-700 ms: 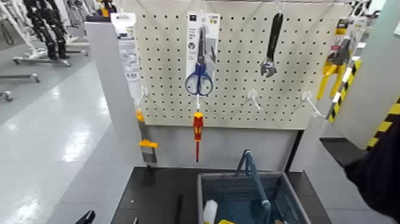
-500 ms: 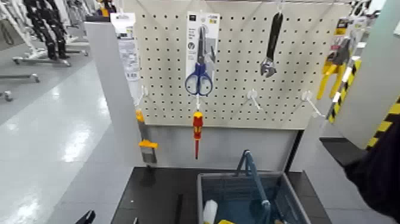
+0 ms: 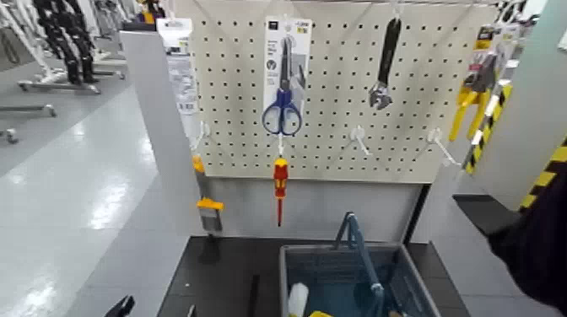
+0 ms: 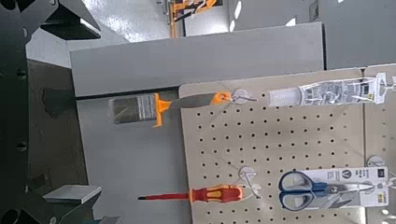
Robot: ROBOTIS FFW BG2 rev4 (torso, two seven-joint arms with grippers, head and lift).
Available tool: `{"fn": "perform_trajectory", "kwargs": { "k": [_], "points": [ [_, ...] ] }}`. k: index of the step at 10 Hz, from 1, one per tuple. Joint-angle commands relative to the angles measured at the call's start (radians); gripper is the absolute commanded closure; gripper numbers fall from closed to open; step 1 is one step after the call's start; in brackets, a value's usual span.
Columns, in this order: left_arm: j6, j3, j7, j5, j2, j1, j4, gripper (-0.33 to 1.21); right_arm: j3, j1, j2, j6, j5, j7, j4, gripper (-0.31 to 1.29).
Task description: Put the red glue tube into the crate.
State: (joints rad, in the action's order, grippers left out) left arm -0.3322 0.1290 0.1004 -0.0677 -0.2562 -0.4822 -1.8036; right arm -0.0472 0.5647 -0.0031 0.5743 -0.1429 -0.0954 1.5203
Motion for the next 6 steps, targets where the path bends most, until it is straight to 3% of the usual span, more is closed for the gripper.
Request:
{"fn": "perform_trajectory", "kwargs": {
  "k": [1, 3, 6],
  "points": [
    [0.139, -0.011, -0.004, -0.004, 0.002, 0.013, -0.065, 0.13, 0.0, -0.002, 0.13, -0.005, 0.0, -0.001, -0.003, 0.02],
    [0.252, -0.04, -0.05, -0.024, 0.005, 0.068, -0.115, 0.13, 0.0, -0.005, 0.13, -0.007, 0.0, -0.001, -0.006, 0.02],
    [0.504, -0.112, -0.246, -0.113, 0.006, 0.209, -0.195, 0.07, -0.002, -0.006, 0.13, -0.007, -0.006, -0.001, -0.009, 0.02]
  ]
}}
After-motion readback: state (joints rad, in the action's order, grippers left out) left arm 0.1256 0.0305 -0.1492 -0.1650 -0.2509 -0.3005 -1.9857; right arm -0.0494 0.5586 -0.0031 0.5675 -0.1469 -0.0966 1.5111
